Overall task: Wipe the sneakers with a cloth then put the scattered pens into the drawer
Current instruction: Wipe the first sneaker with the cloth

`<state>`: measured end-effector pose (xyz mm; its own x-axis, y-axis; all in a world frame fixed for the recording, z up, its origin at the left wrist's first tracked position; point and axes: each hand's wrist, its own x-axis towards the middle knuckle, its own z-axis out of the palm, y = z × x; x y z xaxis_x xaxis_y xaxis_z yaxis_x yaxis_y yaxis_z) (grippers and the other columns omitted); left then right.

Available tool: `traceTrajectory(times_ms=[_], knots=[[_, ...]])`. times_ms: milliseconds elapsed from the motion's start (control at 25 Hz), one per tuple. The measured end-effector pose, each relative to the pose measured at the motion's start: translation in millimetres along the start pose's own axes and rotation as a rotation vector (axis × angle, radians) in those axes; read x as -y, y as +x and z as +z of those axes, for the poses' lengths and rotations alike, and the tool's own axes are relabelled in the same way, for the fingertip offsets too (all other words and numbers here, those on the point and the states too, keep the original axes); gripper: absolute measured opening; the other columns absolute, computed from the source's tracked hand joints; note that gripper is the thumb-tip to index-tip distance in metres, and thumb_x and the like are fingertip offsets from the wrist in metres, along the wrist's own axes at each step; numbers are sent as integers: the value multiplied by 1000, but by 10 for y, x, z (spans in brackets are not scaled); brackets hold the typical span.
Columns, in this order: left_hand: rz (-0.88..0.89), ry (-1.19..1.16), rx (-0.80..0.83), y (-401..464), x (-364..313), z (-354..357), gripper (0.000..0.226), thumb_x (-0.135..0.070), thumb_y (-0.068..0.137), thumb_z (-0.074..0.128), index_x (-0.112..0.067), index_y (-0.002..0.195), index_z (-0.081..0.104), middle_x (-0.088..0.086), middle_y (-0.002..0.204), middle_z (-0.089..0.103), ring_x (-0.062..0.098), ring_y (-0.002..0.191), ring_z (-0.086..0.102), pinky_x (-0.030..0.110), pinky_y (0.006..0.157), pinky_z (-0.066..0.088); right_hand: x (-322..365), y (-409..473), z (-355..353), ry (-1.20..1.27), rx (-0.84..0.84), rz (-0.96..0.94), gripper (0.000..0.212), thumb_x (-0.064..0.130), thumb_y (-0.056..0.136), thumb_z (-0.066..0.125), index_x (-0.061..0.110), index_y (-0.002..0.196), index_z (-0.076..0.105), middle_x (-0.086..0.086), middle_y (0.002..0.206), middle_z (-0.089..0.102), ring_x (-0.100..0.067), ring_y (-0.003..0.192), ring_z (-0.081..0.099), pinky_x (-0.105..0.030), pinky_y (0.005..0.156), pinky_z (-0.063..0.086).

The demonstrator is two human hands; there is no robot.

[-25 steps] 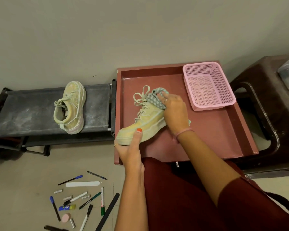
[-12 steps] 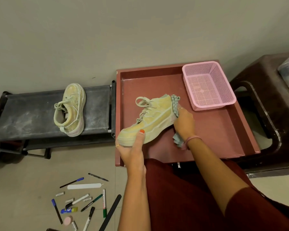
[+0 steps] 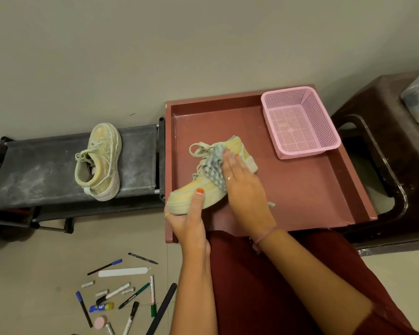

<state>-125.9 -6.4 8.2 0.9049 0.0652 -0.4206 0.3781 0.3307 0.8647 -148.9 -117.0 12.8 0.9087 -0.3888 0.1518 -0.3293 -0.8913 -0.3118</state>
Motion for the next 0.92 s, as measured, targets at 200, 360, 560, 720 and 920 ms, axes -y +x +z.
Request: traceTrajectory(times_ms=[200,360,560,720,920], knots=[[22,20,0,-49,-16,35,62,-18,64,81,-14,118,51,9,114,66,19,104,66,30,89,55,-268,693,-76,-59,142,159,56,1,97,32,12,150,19,-5,156,23,-27,144,21,-38,114,29],[12,15,-32,-25,-14,47,55,-17,65,82,-19,111,52,9,112,67,22,104,66,37,91,54,13,316,-85,116,142,83,71,-8,89,31,18,151,9,-3,160,6,-30,147,-1,-38,120,10],[0,-5,-8,9,-8,20,59,-19,70,78,-2,122,56,16,112,69,30,104,67,41,89,55,291,-360,-95,257,5,-107,84,-15,72,42,13,149,20,-7,156,21,-29,145,11,-36,115,21],[-13,8,-59,24,4,-1,54,-12,77,78,-1,125,54,15,116,67,23,105,66,28,86,55,-286,-19,68,20,-24,15,63,-6,77,27,-1,138,42,-18,144,43,-39,131,42,-44,105,40],[-9,-9,-66,18,-10,18,50,-10,80,74,-1,125,54,11,114,68,15,99,68,18,78,54,-638,453,98,295,187,405,41,-8,84,38,5,120,54,-15,121,58,-34,111,55,-29,86,41]])
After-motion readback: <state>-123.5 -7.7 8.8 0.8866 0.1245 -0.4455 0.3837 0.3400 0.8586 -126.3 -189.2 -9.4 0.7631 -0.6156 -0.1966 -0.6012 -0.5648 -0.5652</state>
